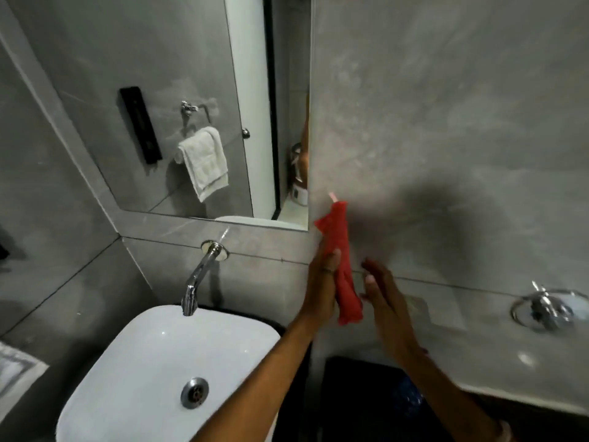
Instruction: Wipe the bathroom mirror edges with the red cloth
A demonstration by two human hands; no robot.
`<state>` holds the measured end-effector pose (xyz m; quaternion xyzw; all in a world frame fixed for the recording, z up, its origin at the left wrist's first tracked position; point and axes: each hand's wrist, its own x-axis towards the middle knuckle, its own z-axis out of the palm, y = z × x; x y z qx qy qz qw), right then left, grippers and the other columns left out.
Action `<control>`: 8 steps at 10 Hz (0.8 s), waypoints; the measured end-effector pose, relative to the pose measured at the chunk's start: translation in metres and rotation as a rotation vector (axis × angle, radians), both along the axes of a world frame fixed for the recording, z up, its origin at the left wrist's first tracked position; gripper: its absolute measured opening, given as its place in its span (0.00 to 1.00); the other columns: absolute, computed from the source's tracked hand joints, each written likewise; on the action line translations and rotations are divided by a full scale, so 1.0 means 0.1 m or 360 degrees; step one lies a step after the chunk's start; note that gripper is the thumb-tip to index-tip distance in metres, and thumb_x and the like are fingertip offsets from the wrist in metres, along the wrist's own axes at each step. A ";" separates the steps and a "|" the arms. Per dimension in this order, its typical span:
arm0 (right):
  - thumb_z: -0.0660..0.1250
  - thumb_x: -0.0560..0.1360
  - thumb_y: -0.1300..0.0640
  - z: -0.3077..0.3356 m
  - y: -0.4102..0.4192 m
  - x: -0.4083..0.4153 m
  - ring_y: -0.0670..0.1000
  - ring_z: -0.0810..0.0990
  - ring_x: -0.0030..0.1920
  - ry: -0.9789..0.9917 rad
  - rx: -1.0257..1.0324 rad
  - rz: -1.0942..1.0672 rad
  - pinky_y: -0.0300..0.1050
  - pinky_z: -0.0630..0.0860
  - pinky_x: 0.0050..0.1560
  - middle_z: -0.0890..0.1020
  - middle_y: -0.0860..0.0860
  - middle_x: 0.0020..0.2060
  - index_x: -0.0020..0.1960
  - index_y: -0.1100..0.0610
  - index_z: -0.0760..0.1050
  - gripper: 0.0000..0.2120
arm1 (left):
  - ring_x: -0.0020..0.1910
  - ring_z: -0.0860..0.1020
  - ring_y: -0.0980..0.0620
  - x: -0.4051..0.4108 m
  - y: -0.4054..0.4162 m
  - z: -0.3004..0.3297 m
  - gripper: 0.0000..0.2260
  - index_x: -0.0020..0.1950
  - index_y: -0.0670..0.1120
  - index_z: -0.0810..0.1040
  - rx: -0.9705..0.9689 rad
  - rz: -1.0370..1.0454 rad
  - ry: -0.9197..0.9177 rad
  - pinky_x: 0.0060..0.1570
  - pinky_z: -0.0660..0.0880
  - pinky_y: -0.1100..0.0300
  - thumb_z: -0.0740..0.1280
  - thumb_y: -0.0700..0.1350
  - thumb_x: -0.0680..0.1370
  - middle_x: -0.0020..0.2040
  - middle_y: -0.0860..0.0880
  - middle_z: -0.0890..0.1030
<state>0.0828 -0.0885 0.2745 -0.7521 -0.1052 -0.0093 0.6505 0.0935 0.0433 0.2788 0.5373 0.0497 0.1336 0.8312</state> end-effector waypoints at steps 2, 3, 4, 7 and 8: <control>0.57 0.86 0.51 -0.64 -0.16 -0.12 0.52 0.89 0.47 0.1284 0.0943 0.0198 0.43 0.85 0.44 0.88 0.57 0.51 0.60 0.61 0.81 0.18 | 0.42 0.87 0.42 -0.34 -0.14 -0.63 0.17 0.49 0.39 0.88 -0.0695 -0.0109 0.0744 0.53 0.77 0.47 0.68 0.50 0.70 0.45 0.40 0.88; 0.65 0.81 0.64 -1.17 -0.32 -0.15 0.55 0.85 0.51 0.1140 0.0482 0.0015 0.51 0.82 0.56 0.85 0.56 0.54 0.65 0.60 0.78 0.13 | 0.46 0.85 0.43 -0.40 -0.18 -1.15 0.18 0.66 0.39 0.80 -0.0289 -0.0168 0.0959 0.55 0.81 0.48 0.64 0.39 0.77 0.52 0.39 0.86; 0.66 0.80 0.68 -1.70 -0.51 -0.24 0.57 0.82 0.56 0.1182 0.0212 -0.0047 0.54 0.81 0.58 0.84 0.55 0.54 0.65 0.55 0.76 0.16 | 0.47 0.81 0.50 -0.57 -0.18 -1.73 0.21 0.71 0.46 0.75 0.0425 -0.0440 0.1153 0.44 0.80 0.56 0.64 0.31 0.80 0.55 0.44 0.83; 0.62 0.84 0.61 -2.90 -0.70 -0.31 0.55 0.80 0.59 0.1323 -0.0224 -0.0077 0.50 0.80 0.55 0.79 0.55 0.65 0.77 0.54 0.68 0.21 | 0.66 0.77 0.41 -0.61 -0.38 -2.77 0.36 0.83 0.52 0.57 0.0696 -0.0626 0.1484 0.57 0.80 0.45 0.61 0.28 0.80 0.74 0.42 0.73; 0.61 0.84 0.57 -3.05 -0.66 -0.26 0.61 0.79 0.67 0.1439 -0.0576 -0.0132 0.53 0.78 0.61 0.78 0.58 0.70 0.80 0.55 0.65 0.24 | 0.71 0.75 0.41 -0.63 -0.39 -2.97 0.36 0.84 0.49 0.54 0.1000 -0.0731 0.1535 0.69 0.76 0.45 0.66 0.33 0.80 0.75 0.43 0.72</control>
